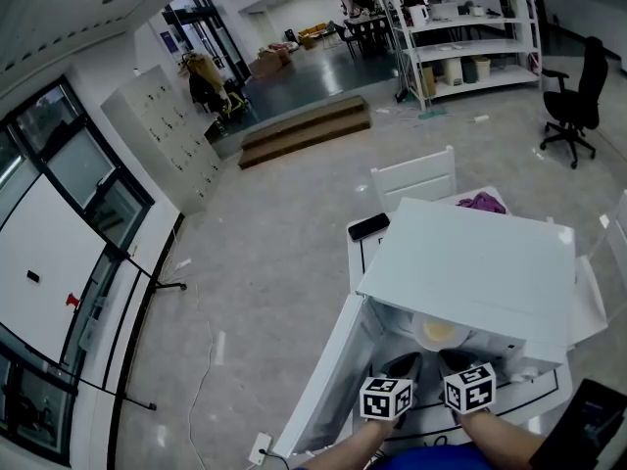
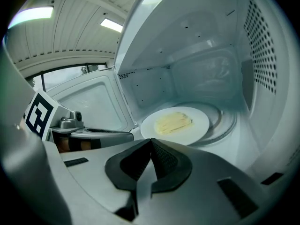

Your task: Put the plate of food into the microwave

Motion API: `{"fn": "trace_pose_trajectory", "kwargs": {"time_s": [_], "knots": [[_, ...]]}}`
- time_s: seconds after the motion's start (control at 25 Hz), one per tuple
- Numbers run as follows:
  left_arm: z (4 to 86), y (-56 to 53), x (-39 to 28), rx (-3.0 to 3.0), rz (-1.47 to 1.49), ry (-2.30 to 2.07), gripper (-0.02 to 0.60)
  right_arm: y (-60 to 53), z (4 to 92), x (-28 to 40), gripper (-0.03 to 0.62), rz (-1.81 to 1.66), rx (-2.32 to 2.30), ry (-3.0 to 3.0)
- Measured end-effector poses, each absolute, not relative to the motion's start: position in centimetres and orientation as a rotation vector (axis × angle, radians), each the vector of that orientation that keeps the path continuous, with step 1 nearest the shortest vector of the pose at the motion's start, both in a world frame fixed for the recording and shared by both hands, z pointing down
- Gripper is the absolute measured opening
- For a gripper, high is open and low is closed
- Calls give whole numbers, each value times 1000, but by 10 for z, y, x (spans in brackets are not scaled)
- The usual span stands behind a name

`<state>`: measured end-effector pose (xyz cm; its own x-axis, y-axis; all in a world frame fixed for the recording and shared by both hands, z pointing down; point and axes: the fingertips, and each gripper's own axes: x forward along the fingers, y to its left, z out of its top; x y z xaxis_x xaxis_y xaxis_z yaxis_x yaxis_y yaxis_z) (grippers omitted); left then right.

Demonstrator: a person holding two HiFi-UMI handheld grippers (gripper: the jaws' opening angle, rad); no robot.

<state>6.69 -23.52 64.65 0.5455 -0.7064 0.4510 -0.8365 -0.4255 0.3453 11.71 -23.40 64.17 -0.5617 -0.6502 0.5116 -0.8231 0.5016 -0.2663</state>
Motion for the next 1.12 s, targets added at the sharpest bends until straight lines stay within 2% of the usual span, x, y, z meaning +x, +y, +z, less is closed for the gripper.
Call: {"fn": "trace_pose_trajectory", "kwargs": {"time_s": [1.12], "knots": [[651,-280,89,2285,413,-1169,6,-267,643,130,0,733,1290,-2347]]}}
